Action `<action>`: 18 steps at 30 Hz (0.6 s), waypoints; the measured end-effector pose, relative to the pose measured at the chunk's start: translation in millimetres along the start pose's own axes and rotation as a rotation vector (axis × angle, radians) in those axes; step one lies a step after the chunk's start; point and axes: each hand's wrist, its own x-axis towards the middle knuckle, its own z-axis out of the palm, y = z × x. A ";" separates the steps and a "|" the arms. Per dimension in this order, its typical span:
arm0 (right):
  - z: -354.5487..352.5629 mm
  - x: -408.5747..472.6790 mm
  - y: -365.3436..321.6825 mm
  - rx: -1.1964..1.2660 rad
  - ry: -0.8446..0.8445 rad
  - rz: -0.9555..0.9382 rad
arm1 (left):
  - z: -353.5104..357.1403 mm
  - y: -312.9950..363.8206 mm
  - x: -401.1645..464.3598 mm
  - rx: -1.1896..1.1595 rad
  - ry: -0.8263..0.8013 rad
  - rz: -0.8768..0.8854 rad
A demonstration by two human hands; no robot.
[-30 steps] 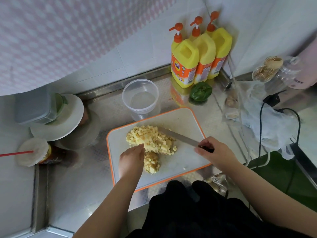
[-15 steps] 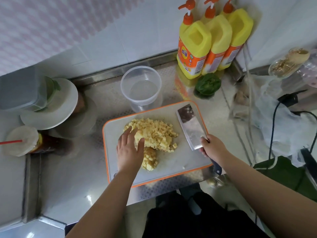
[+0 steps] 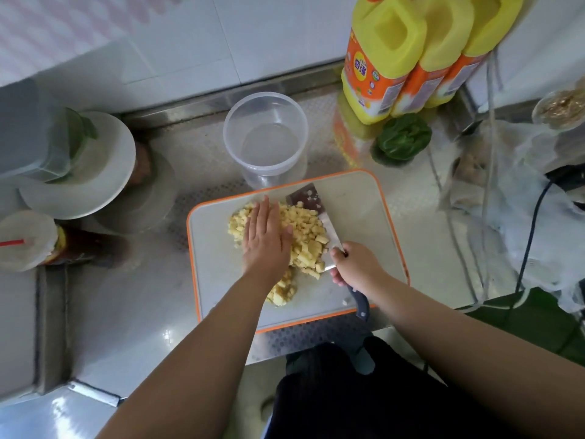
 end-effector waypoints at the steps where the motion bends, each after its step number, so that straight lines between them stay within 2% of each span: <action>1: 1.8 1.5 -0.8 0.026 -0.018 0.016 | -0.2 0.8 -0.2 -0.001 -0.007 -0.004; 5: 0.8 4.6 -0.7 0.191 -0.078 0.088 | -6.4 -1.0 -2.2 -0.047 -0.028 0.014; 9: -11.1 -1.3 0.5 0.351 -0.156 0.149 | -16.2 -4.6 -4.3 -0.191 0.042 0.011; 15: -30.0 -4.4 12.4 0.335 -0.171 0.122 | -21.9 -8.3 -3.9 -0.252 0.124 0.011; 18: -38.1 -7.6 14.5 0.326 -0.170 0.115 | -27.0 -5.8 6.9 -0.236 0.243 0.037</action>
